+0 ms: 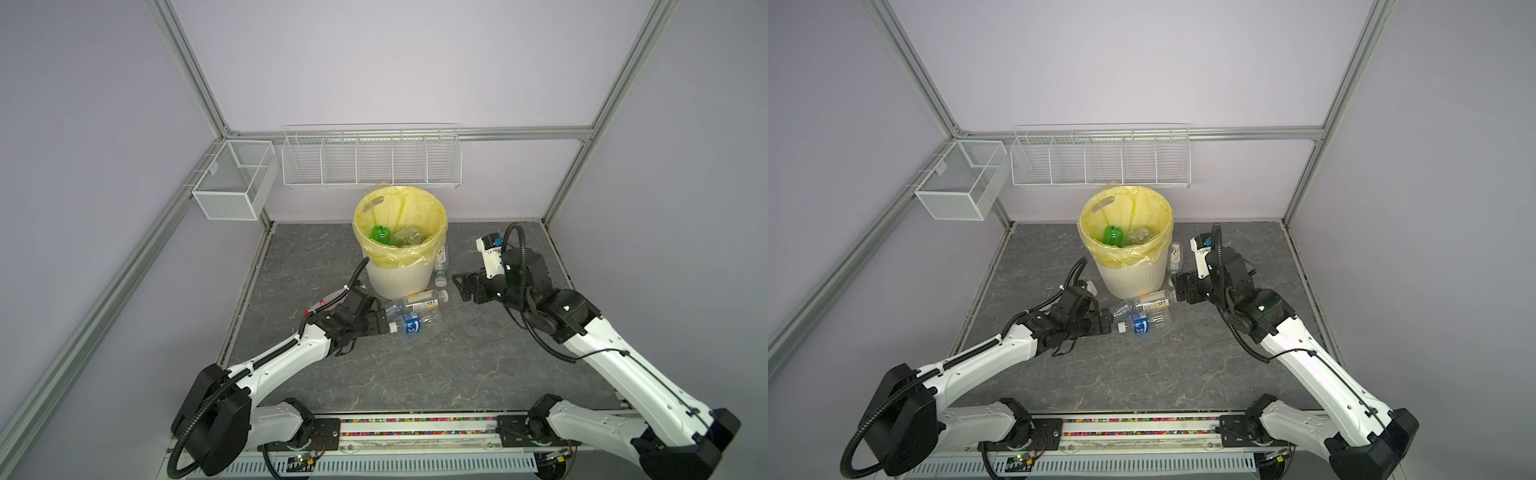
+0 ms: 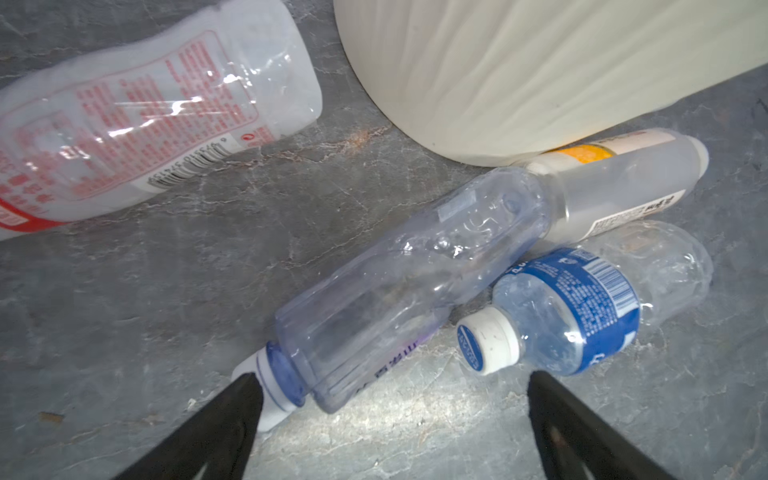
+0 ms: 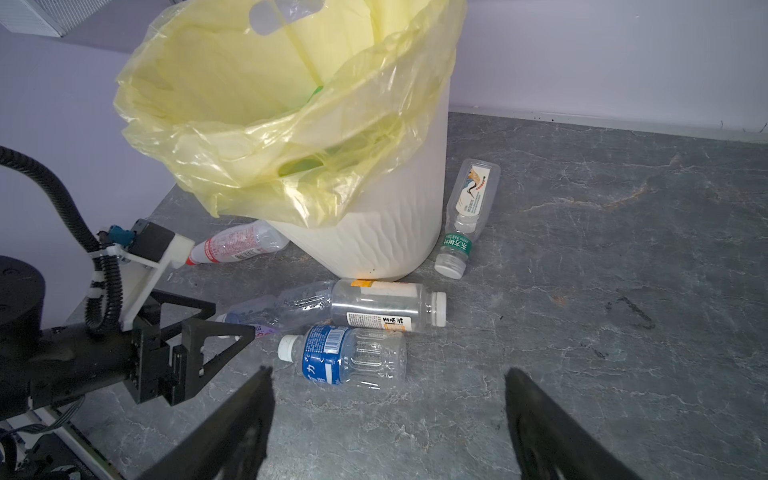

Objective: Throw the plastic bottles in the bin
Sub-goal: 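Draw the right gripper back while the left gripper moves over the blue-label bottle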

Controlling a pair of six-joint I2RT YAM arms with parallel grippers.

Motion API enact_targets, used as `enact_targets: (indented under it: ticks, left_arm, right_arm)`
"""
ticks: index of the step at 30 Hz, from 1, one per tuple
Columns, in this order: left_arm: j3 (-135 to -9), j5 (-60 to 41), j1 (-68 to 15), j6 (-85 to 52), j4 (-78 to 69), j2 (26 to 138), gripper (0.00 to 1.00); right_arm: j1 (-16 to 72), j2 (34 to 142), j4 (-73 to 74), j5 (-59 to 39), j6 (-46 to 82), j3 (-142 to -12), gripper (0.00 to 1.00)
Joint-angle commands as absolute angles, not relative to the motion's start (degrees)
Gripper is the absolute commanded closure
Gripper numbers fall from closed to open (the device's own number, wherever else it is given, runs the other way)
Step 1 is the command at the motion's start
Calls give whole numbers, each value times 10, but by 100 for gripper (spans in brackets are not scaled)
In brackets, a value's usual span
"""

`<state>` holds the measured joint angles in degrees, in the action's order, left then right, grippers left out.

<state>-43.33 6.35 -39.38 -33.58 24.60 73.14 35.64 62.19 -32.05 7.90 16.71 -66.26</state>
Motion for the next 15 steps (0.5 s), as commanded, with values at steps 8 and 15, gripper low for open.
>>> enact_targets:
  ticks: [8,15]
  left_arm:
    - [-470,10,-392,-295,243,769,1]
    - [-458,-52,-411,-260,193,742,1]
  right_arm:
    - [348,605,-308,79,177,-644,12]
    - [342,601,-302,78,181,-633,12]
